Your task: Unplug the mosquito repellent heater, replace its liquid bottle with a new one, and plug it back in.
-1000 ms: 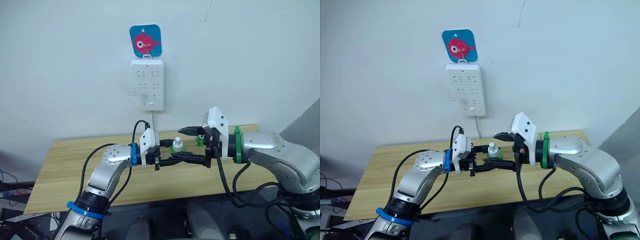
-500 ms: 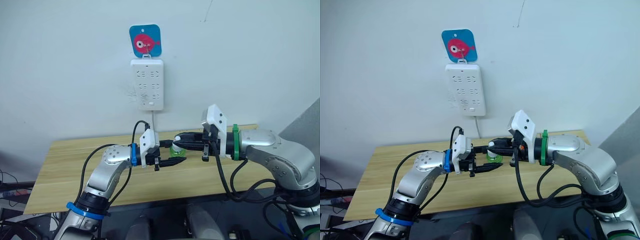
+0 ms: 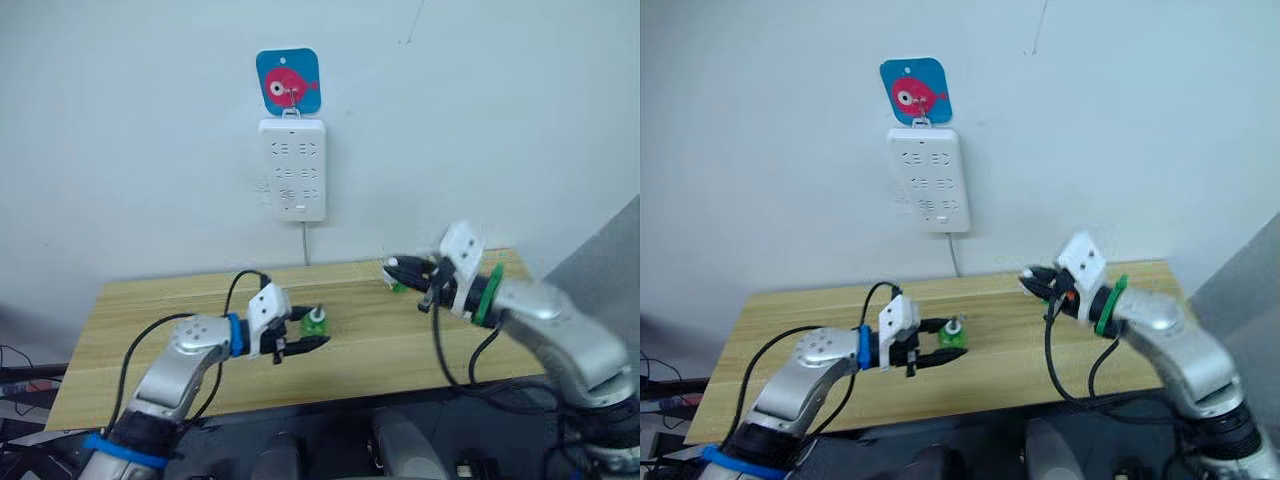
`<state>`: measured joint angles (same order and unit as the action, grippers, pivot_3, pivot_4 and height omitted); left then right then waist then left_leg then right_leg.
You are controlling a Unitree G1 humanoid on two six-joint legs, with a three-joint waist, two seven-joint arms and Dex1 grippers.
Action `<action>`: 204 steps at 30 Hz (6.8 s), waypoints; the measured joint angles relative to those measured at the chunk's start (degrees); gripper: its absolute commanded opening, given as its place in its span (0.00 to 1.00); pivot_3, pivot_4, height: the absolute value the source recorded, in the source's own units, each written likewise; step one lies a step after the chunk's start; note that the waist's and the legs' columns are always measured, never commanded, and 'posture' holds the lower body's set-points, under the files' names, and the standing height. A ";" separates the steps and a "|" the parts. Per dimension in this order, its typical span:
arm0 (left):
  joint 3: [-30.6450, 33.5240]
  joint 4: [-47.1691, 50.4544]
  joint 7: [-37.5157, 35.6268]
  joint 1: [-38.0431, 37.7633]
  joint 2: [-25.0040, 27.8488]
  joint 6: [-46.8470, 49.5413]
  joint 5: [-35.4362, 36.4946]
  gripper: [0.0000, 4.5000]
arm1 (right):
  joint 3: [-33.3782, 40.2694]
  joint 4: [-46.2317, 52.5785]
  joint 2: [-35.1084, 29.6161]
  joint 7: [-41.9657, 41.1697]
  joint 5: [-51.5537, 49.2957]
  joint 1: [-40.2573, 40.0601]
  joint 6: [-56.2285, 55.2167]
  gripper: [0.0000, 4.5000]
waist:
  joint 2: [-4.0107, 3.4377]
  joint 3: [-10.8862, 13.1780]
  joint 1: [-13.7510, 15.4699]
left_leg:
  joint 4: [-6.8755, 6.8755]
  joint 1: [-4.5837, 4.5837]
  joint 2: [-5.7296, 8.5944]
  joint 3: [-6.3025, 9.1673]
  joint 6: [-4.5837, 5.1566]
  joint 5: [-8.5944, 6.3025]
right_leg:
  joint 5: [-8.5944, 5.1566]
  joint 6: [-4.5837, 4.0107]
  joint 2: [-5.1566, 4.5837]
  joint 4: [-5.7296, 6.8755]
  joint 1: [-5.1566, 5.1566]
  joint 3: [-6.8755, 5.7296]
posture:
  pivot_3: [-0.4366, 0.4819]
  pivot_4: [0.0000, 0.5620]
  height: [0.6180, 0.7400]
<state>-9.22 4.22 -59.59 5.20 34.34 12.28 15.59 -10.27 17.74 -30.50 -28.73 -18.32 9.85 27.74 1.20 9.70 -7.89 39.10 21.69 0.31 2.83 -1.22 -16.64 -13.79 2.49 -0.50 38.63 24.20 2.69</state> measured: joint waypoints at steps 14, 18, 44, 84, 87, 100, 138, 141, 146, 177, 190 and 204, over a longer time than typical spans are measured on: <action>1.99 11.76 1.58 -5.86 1.91 4.72 2.34 0.50 | 4.36 -41.89 15.69 9.69 12.21 4.81 -27.21 0.07 | 0.00 0.56 2.72 | -0.13 -0.21 -0.01 -0.03 0.00 0.00 | 0.15 -0.32 -0.01 0.01 -0.08 0.00 | 0.42 0.30 0.94; 2.14 12.11 1.59 -5.84 1.92 5.18 2.37 0.50 | 4.78 -48.17 16.72 10.40 13.28 7.28 -30.73 0.07 | -0.03 0.61 3.06 | -0.13 -0.23 0.00 -0.04 -0.01 0.00 | 0.15 -0.32 -0.01 0.01 -0.10 0.00 | 0.44 0.31 0.94; -2.29 3.91 -5.33 14.42 -5.86 6.02 5.31 0.50 | 2.02 19.66 -8.03 -16.16 -17.22 7.05 15.92 1.00 | -0.20 1.11 2.74 | -0.12 -0.09 -0.02 0.08 0.00 0.02 | -0.06 -0.03 0.23 -0.25 -0.13 -0.13 | 0.29 0.28 0.94; 2.70 2.82 -3.39 15.27 -7.71 21.38 18.87 1.00 | 10.54 13.65 -0.40 -9.97 -23.21 10.06 21.86 0.18 | -0.18 1.03 2.58 | -0.10 0.16 -0.02 0.17 0.00 0.03 | 0.16 -0.30 -0.01 -0.49 -0.08 -0.18 | 0.29 0.21 0.94; 6.90 5.06 2.74 14.39 -9.72 32.94 27.89 1.00 | 17.20 13.39 4.70 -3.25 -31.39 8.85 26.08 0.18 | -0.16 1.02 2.54 | -0.07 0.19 -0.04 0.25 0.00 0.03 | 0.16 -0.30 -0.17 -0.44 -0.08 -0.17 | 0.29 0.21 0.94; 19.05 6.77 31.88 18.62 -23.64 49.92 57.79 1.00 | 22.51 13.00 16.60 32.21 -70.73 5.08 25.06 0.18 | -0.16 0.78 2.17 | 0.02 0.00 0.12 0.08 -0.02 0.04 | 0.16 -0.29 -0.07 0.09 -0.06 -0.07 | 0.30 0.20 0.94; 17.79 6.61 41.41 16.79 -23.38 46.65 72.11 0.53 | 13.59 13.49 11.68 42.62 -78.69 4.04 11.88 0.78 | -0.17 0.67 1.46 | 0.01 0.04 0.10 0.05 -0.03 0.05 | 0.14 -0.29 0.07 -0.02 -0.06 0.00 | 0.30 0.24 0.94; 17.87 5.96 41.26 16.66 -20.40 47.31 71.90 0.53 | 17.99 13.94 4.45 42.53 -77.16 0.79 12.00 1.00 | -0.17 0.68 1.64 | 0.00 0.10 0.12 0.02 -0.02 0.04 | 0.13 -0.28 0.07 -0.12 -0.07 -0.02 | 0.30 0.26 0.94; 18.49 4.78 38.78 16.55 -16.89 47.54 71.79 0.53 | 22.03 13.73 -5.27 41.89 -72.00 -6.08 14.23 1.00 | -0.13 0.70 1.69 | -0.05 0.09 0.10 -0.11 -0.02 0.04 | -0.04 -0.03 0.16 -0.15 -0.06 0.00 | 0.28 0.28 0.94; 4.12 12.37 11.36 7.35 -6.76 35.85 38.00 0.53 | 8.25 -41.28 -4.87 42.29 -24.47 28.76 43.50 1.00 | 0.03 1.95 2.18 | -0.21 0.23 -0.05 -0.91 0.35 -0.18 | 0.09 -0.16 0.45 -0.87 0.11 1.31 | 0.36 0.39 0.94; 4.49 13.35 11.27 6.76 -6.81 35.83 37.28 0.53 | 7.81 -52.54 -2.25 27.13 -9.19 32.45 40.21 1.00 | -0.03 2.38 2.74 | -0.21 0.22 -0.03 -0.69 0.35 -0.18 | 0.10 -0.15 0.43 -0.86 0.11 1.28 | 0.39 0.38 0.94; 4.43 13.18 10.28 6.88 -7.99 35.49 35.54 0.53 | 9.19 -49.43 -0.88 20.66 -0.89 30.87 42.22 0.66 | -0.04 2.39 2.80 | -0.21 0.24 -0.03 -0.62 0.35 -0.18 | 0.10 -0.15 0.40 -0.85 0.11 1.26 | 0.37 0.34 0.94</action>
<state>-4.79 17.40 -49.31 12.08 26.35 47.77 51.13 -1.08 -31.69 -31.38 -8.07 -19.21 40.72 69.96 1.15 12.09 -5.09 38.88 21.92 0.29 2.20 -0.87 -16.83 -13.69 2.34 -0.10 37.78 24.31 3.94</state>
